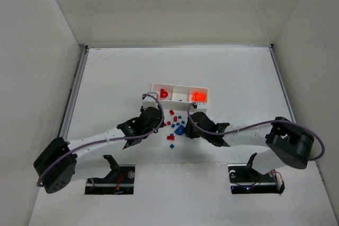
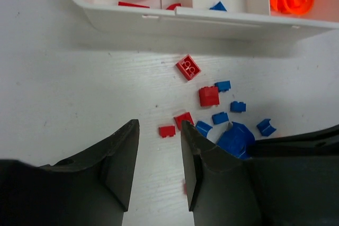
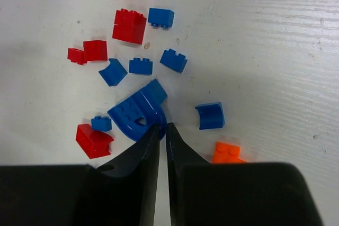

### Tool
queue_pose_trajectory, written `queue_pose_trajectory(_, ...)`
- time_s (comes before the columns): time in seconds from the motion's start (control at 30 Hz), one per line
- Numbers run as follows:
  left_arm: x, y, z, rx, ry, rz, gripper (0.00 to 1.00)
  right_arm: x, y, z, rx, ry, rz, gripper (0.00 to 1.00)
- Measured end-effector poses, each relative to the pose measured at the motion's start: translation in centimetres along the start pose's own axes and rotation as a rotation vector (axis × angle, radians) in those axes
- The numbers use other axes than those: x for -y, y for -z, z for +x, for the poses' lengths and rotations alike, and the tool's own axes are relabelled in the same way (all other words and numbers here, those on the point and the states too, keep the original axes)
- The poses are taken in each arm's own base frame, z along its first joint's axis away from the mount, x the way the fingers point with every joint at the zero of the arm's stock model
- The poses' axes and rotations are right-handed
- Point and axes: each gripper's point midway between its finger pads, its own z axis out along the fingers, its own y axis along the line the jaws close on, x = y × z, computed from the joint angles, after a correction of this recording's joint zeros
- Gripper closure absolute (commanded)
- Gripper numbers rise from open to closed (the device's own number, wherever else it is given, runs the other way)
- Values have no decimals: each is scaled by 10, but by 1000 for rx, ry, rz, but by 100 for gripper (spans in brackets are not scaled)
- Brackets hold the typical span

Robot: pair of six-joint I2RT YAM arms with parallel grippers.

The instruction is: Sort the legos into containers by color

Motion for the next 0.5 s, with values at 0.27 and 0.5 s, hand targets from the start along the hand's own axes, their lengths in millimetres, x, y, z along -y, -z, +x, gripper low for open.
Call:
queue_pose_trajectory(0.27, 3, 12, 14, -21, 30, 24, 63, -8, 10, -12, 34, -14, -36, 87)
queue_pose_trajectory(0.5, 7, 21, 22, -29, 31, 54, 61, -6, 15, -17, 40, -12, -31, 74)
